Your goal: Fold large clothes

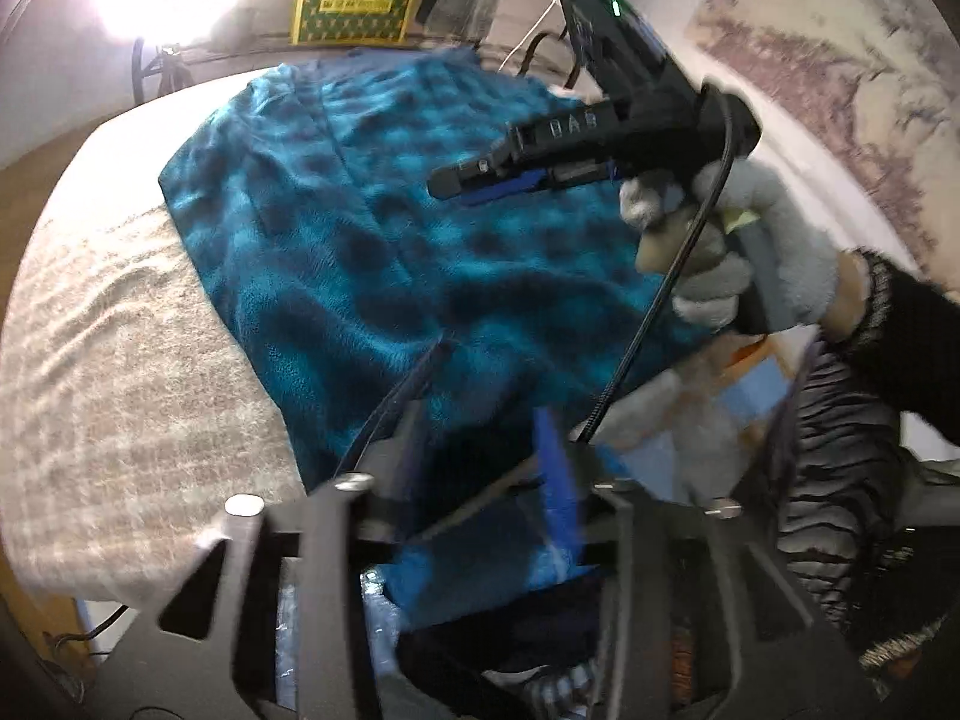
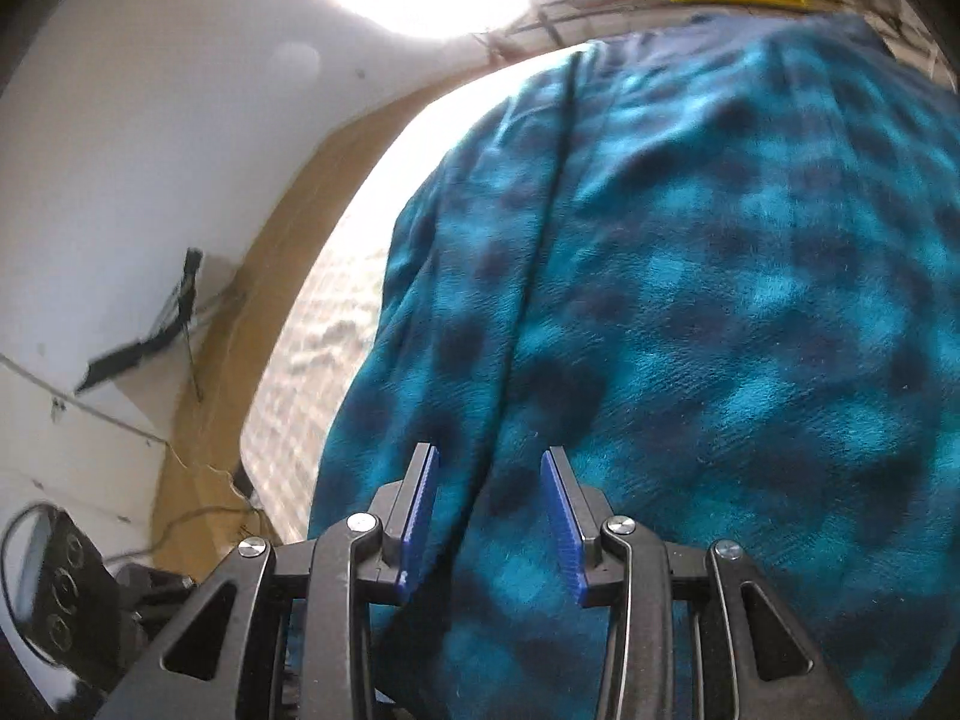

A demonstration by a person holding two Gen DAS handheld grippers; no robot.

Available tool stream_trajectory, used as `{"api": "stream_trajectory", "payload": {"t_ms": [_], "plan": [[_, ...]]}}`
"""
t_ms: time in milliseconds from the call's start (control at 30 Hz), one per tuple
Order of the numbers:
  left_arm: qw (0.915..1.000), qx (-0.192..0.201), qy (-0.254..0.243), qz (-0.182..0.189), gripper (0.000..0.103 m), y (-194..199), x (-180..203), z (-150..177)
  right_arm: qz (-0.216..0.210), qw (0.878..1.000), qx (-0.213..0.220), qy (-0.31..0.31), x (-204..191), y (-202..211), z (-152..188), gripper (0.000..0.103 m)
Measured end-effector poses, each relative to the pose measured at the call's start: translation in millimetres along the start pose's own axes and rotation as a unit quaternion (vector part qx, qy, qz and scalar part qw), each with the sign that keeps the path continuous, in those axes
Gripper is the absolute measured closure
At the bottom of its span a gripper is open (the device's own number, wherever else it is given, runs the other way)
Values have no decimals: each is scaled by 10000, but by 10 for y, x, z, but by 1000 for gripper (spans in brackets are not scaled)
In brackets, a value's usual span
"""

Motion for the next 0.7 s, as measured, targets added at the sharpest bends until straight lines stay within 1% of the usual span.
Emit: {"api": "stream_trajectory", "payload": {"t_ms": [67,100,133,200,267,300,367,400,433,467,500,567,600,700], "plan": [[9996,223,42,-145,60,147,-74,7,-18,9999,52,133,-42,82,68,65],[9990,273,175,-315,60,190,-168,13,-39,9997,68,212,-63,128,111,65],[9983,254,349,-402,60,198,-260,16,-29,9995,81,310,-88,159,168,65],[9953,48,859,-443,60,118,-481,62,-11,9989,31,474,-135,157,296,65],[9918,-182,1158,-514,61,7,-633,118,-17,9982,-105,593,-184,103,430,65],[9906,-249,1264,-469,64,-30,-667,141,-61,9976,-202,654,-211,55,507,65],[9900,-264,1365,-230,65,-59,-660,157,-163,9968,-277,730,-233,-9,619,64],[9903,-265,1355,-140,65,-66,-624,156,-193,9967,-307,732,-241,-42,664,64],[9909,-292,1309,-94,69,-108,-625,139,-229,9964,-384,713,-251,-112,704,64],[9916,-338,1244,-48,71,-131,-586,142,-250,9961,-470,699,-261,-178,742,65],[9922,-409,1180,32,71,-151,-521,152,-298,9954,-576,699,-274,-247,788,67],[9925,-516,1072,291,71,-171,-405,178,-545,9922,-841,746,-337,-365,894,71],[9925,-556,1009,415,71,-173,-350,198,-706,9895,-960,812,-369,-366,958,71],[9914,-631,889,722,71,-139,-240,304,-1116,9799,-1120,1219,-450,-194,1080,71]]}}
Point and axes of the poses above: each gripper's, at about its wrist camera, not at the fingertips, and y roughly against the way its jaws point, x to its right, z to its underside, the point moved 3 cm from there along -y, roughly the way its jaws point, and after that the axes turned 7 degrees about -y, right-handed, at the moved point
